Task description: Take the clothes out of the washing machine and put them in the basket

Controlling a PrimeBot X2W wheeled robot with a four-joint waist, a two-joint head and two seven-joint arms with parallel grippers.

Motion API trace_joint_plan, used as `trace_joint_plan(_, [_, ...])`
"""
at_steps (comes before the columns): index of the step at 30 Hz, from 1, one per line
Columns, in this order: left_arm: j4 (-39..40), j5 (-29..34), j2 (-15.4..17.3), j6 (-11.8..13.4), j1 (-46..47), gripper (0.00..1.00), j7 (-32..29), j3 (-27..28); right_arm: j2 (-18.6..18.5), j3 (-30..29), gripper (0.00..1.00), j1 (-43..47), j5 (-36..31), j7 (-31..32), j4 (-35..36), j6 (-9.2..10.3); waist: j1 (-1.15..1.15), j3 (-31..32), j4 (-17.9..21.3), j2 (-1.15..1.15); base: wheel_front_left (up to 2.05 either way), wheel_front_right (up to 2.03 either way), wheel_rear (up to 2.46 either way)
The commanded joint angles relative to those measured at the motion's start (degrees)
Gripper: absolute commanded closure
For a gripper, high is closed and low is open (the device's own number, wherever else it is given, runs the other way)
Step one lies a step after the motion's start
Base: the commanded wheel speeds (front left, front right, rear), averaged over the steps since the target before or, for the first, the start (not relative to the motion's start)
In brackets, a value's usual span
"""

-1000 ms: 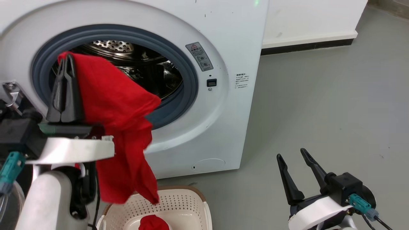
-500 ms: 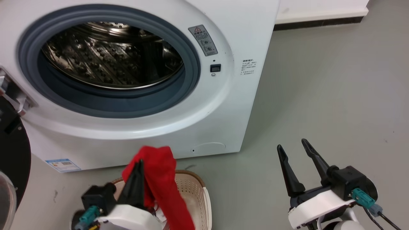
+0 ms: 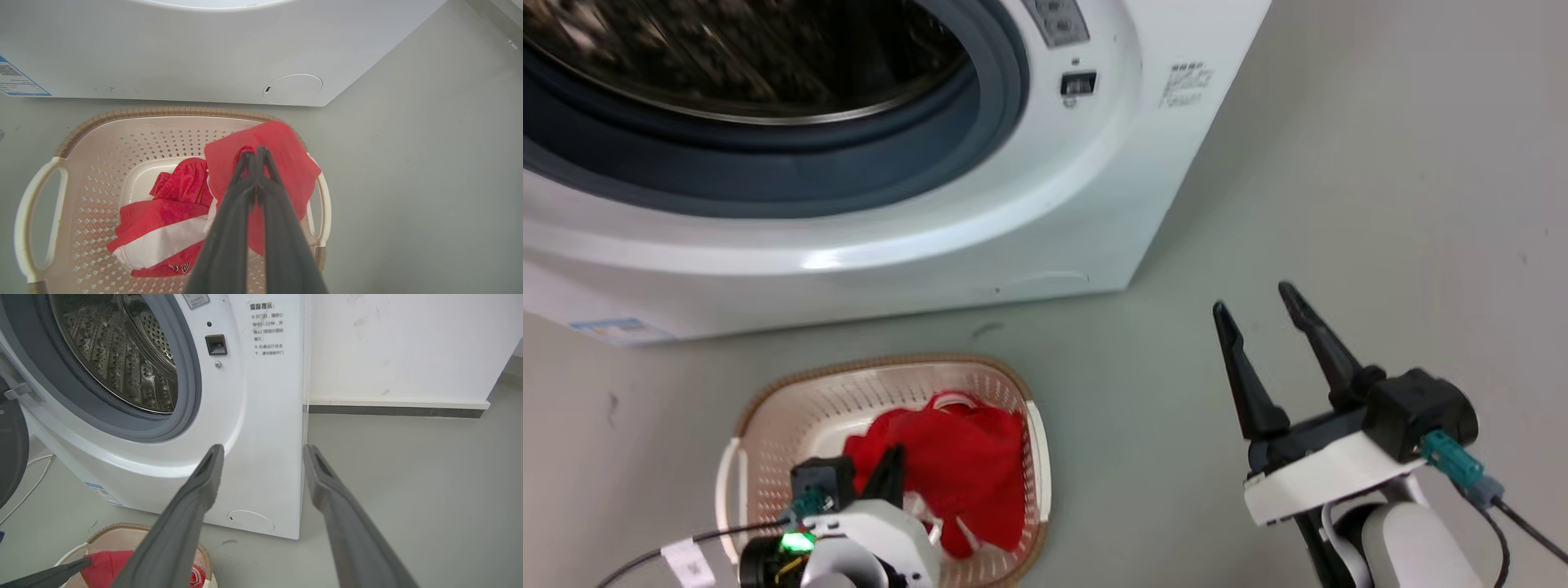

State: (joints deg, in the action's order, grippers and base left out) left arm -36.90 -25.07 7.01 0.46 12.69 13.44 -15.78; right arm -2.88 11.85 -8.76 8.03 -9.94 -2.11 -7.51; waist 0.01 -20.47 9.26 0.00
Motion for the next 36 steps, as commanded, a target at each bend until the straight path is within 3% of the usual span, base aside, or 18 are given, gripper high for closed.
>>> trace_joint_plan(1, [-2.0, -0.1, 0.1, -0.4, 2.0, 1.00, 0.5, 0.2, 0.0, 0.0, 0.00, -1.0, 0.1, -0.3, 0.0, 0.04, -0.01, -4.0, 1.1, 0.00, 0.00, 0.00, 0.00])
trace_joint_plan(9, [-19.3, -1.1, 0.3, -1.0, 12.0, 1.00, 1.5, 2.6, 0.0, 1.0, 0.00, -5.4, 0.3, -1.9, -0.1, 0.04, -0.01, -12.6, 2.8, 0.00, 0.00, 0.00, 0.00])
trace_joint_plan(19, [-31.8, -0.9, 1.0, -1.8, 18.5, 1.00, 1.8, 3.1, 0.0, 1.5, 0.00, -8.3, 0.5, -3.3, -1.8, 0.04, -0.01, -16.8, 3.5, 0.00, 0.00, 0.00, 0.00])
trace_joint_plan(20, [-32.1, -1.0, 1.0, -1.7, 18.7, 0.70, 1.8, 3.2, 0.0, 1.5, 0.00, -8.3, 0.5, -3.4, -2.3, 0.04, -0.01, -16.5, 3.5, 0.00, 0.00, 0.00, 0.00])
trace_joint_plan(21, [-32.1, -1.2, 0.9, -1.7, 18.7, 0.22, 1.8, 3.5, 0.0, 1.3, 0.00, -8.4, 0.4, -3.5, -2.7, 0.04, -0.01, -15.9, 3.4, 0.00, 0.00, 0.00, 0.00])
trace_joint_plan(22, [-30.7, -0.9, 0.4, -2.0, 16.8, 0.00, 1.9, 4.1, 0.0, 0.5, 0.00, -7.9, -0.1, -3.8, -4.1, 0.04, -0.01, -12.5, 2.5, 0.00, 0.00, 0.00, 0.00])
trace_joint_plan(31, [-18.9, 1.8, -1.5, -1.0, 7.6, 0.00, 1.8, 8.0, 0.0, -2.6, 0.00, -3.9, -2.6, -3.2, -6.5, 0.04, -0.01, 1.3, -2.1, 0.00, 0.00, 0.00, 0.00])
trace_joint_plan(36, [-7.6, 5.6, -2.5, 0.0, 3.2, 0.00, 1.8, 10.9, 0.0, -4.7, 0.00, -1.5, -4.2, -2.3, -5.3, 0.04, -0.01, 6.2, -4.1, 0.00, 0.00, 0.00, 0.00])
